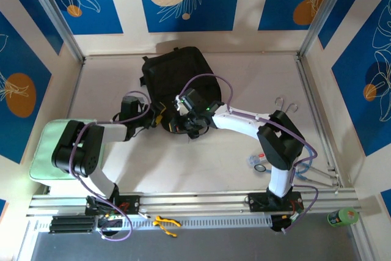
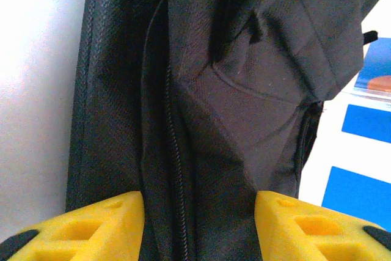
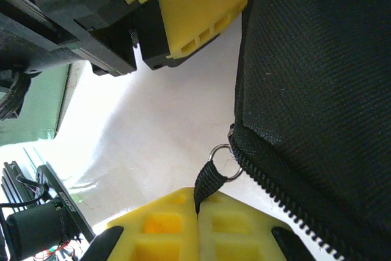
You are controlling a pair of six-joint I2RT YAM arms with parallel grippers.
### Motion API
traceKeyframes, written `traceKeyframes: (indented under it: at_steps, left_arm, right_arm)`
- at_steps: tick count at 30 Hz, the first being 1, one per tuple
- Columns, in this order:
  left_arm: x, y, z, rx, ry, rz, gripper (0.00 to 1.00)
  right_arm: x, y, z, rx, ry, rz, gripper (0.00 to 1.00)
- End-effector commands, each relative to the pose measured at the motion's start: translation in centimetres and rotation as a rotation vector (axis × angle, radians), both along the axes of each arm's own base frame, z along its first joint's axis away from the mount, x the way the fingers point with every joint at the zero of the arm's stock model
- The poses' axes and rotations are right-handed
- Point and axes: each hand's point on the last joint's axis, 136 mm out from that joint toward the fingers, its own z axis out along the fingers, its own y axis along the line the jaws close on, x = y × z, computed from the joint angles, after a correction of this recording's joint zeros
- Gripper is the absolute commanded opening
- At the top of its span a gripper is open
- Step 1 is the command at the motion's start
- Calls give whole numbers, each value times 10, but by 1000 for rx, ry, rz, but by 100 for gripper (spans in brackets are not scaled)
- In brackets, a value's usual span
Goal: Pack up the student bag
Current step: Zip the student bag at the top-center of the table.
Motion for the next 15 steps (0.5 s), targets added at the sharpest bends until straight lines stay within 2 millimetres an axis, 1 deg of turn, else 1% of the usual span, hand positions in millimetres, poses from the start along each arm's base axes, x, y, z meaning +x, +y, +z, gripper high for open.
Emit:
traceKeyframes:
  at_steps: [1,3,4,6,8,9,12,15]
  left_arm:
    - [7,6,18,17,-72,41,51]
    - [3,6,20,30,-77,31,62]
    - [2,6,18,36,-69,27,66]
    - [-1,4,16,49,-63,2,72]
    - [-2,0,13,50,-48,-29,73]
    - [-1,-3,11,47,-40,-42,73]
    - [4,-10,6,44,-17,-59,65]
    - [9,-11,-2,59,17,-64,54]
  right_arm:
    - [-10,-4,11,13,13,5,0]
    - [-11,-3,10,14,13,12,0]
    - [-10,-2,11,14,12,13,0]
    - [-9,-1,11,17,11,17,0]
    - [-9,-1,11,18,12,18,0]
    - [-9,0,12,20,10,19,0]
    - [-9,0,14,22,8,17,0]
    - [-10,-4,13,8,7,10,0]
